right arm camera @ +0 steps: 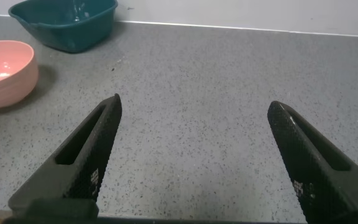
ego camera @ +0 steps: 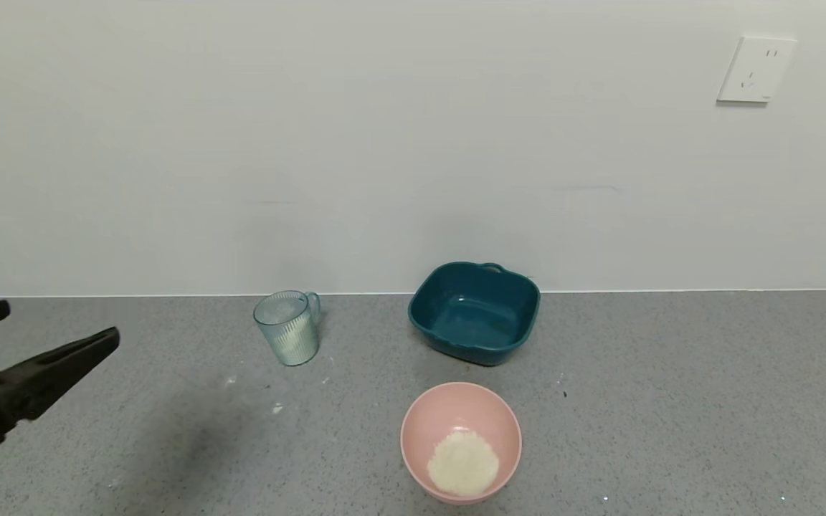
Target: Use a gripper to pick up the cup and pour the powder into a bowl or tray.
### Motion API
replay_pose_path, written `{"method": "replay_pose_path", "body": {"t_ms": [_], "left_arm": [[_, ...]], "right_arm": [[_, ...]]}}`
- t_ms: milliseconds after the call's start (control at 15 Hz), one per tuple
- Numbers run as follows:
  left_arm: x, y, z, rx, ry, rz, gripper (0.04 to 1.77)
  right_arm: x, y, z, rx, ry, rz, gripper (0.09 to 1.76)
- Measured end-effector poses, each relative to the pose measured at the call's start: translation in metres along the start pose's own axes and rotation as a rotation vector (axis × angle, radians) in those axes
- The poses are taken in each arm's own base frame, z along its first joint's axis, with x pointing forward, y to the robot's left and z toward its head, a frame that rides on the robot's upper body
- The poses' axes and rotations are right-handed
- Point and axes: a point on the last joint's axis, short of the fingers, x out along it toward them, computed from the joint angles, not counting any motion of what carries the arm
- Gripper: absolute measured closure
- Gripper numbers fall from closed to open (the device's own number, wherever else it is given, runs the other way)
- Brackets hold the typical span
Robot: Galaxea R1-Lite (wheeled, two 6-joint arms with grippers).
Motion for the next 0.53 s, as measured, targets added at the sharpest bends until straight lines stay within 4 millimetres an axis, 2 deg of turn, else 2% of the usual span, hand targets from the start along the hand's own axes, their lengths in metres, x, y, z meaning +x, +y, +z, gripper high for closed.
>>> {"method": "replay_pose_path", "body": {"t_ms": [333,533], "left_arm": [[-0.080,-0.016,-0.027,-0.029,-0.063,0.007,0.10],[-0.104,-0.021,-0.042,-0.027,-0.133,0.022,0.09]], "right_arm": [[0.000,0.000,0.000,-0.001,0.000,0.000,0.14],[0.000,0.000,0.000,0.000,0.000,0.000,0.14]]}}
